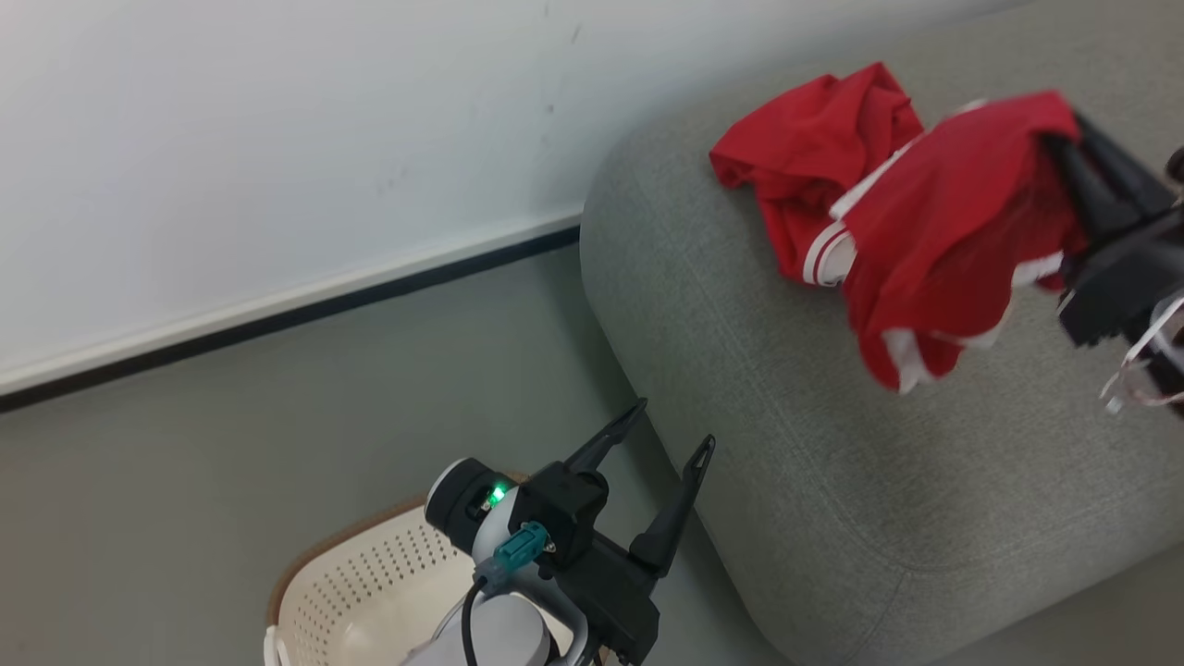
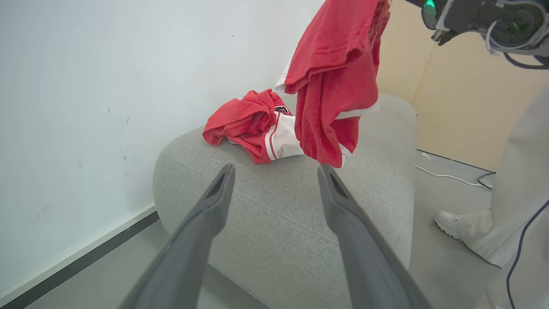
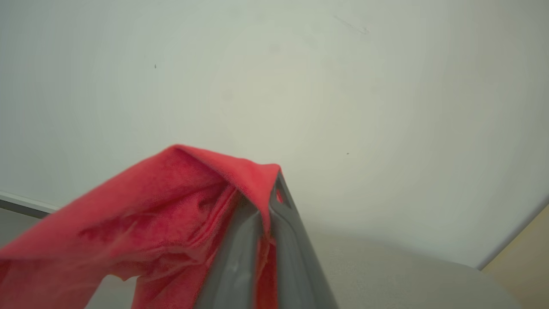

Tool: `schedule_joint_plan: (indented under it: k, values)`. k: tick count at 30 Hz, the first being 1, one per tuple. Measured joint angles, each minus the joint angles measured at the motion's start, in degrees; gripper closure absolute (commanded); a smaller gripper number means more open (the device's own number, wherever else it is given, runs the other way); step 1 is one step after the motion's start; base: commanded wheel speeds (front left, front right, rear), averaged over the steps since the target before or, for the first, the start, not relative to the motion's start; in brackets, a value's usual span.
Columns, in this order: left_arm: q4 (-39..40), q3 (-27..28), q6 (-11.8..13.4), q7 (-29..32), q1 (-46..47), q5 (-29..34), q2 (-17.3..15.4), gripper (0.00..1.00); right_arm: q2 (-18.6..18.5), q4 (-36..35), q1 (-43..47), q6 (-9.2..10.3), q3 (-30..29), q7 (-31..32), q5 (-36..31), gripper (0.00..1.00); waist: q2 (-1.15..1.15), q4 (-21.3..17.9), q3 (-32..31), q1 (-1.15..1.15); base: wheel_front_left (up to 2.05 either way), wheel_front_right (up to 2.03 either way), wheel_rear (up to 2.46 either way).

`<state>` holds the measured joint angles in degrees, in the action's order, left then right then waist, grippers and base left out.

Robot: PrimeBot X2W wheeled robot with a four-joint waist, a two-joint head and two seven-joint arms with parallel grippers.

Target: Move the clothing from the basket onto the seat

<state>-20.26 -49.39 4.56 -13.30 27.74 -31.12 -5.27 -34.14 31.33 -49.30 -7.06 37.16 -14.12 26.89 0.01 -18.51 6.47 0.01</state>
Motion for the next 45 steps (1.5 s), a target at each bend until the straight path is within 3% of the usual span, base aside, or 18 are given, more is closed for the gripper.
schedule_joint_plan:
  k: [11, 20, 30, 34, 39, 45]
  values:
    - [4.2, -0.8, 0.0, 1.2, 4.6, 3.2, -2.5, 0.00, -1.0, 2.5, -12.9, -0.01, -3.5, 2.8, 1.4, 1.00, 0.00, 1.9, 7.5, 0.01, 0.00, 0.00, 0.00]
    - [8.1, -1.5, 0.0, 3.0, 9.3, 6.1, -3.2, 0.00, -5.0, 7.2, -24.1, 0.62, -7.6, 4.5, 1.3, 1.00, 0.00, 4.3, 14.7, 0.01, 0.00, 0.00, 0.00]
    - [13.2, 0.1, 0.5, 4.7, 13.5, 8.1, -5.8, 0.00, -7.6, 12.0, -27.9, 5.24, -10.7, 5.0, 0.8, 1.00, 0.01, 6.7, 23.3, 0.01, 0.00, 0.00, 0.00]
    - [14.2, 0.4, 0.5, 5.5, 15.5, 9.7, -6.8, 0.00, -5.0, 16.1, -26.7, 6.60, -11.4, 4.4, 2.4, 1.00, 0.01, 7.1, 27.6, 0.01, 0.00, 0.00, 0.00]
    - [14.7, 0.5, 0.5, 6.2, 16.6, 10.6, -7.8, 0.00, 0.4, 19.4, -23.9, 6.64, -10.8, 3.4, 3.4, 1.00, 0.01, 7.1, 31.1, 0.01, 0.00, 0.00, 0.00]
    - [14.5, 0.3, 0.5, 6.5, 17.0, 11.0, -8.1, 0.00, 2.2, 22.7, -23.5, 6.55, -10.5, 1.6, 3.4, 1.00, 0.00, 6.2, 33.2, 0.00, 0.00, 0.00, 0.00]
